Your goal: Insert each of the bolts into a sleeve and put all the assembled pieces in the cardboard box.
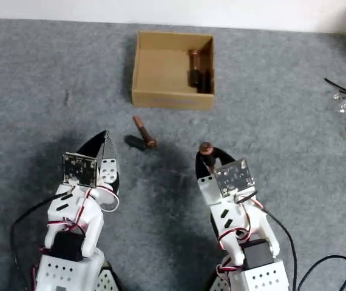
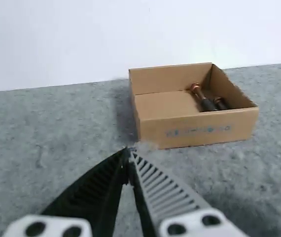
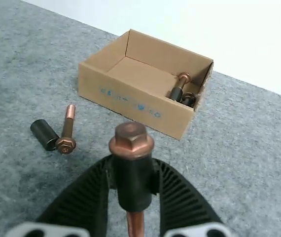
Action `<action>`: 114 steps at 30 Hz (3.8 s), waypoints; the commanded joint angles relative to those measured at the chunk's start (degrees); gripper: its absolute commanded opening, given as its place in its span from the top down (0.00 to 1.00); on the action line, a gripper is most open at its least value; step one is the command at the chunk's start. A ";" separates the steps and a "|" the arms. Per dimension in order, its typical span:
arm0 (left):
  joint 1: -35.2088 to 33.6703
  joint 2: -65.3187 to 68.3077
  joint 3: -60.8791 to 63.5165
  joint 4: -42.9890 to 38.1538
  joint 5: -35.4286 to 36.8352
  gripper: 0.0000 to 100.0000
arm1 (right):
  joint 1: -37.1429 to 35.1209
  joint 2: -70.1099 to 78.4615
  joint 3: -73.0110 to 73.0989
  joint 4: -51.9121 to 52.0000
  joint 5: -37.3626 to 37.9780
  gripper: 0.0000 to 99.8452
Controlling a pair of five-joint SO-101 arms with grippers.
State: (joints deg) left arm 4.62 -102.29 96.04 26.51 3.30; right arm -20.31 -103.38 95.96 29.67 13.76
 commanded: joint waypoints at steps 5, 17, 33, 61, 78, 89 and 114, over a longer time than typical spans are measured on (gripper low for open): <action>-3.30 -0.04 1.19 -2.81 -0.35 0.99 | 0.75 -0.75 8.31 -0.31 0.79 0.99; -3.30 -0.04 1.19 -4.57 -0.35 0.99 | 0.40 -0.66 8.13 -10.59 6.42 0.99; -3.30 0.04 1.19 -4.31 -0.35 0.99 | 0.40 40.04 -26.51 -10.59 7.30 0.99; -1.45 0.04 1.19 -4.57 -0.44 0.99 | 1.45 134.90 -141.05 24.40 7.12 0.99; -1.36 0.13 1.19 -4.57 -0.44 0.99 | 4.88 155.65 -158.90 28.62 -1.41 0.99; -1.36 0.13 1.19 -4.57 -0.44 0.99 | 5.05 160.84 -158.90 28.97 -1.49 0.95; -1.36 0.13 1.19 -4.57 -0.44 0.99 | 1.63 158.73 -200.04 68.44 -8.18 0.71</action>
State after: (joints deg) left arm 2.24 -102.29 96.04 23.08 3.30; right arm -16.09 58.73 -92.88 92.18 6.20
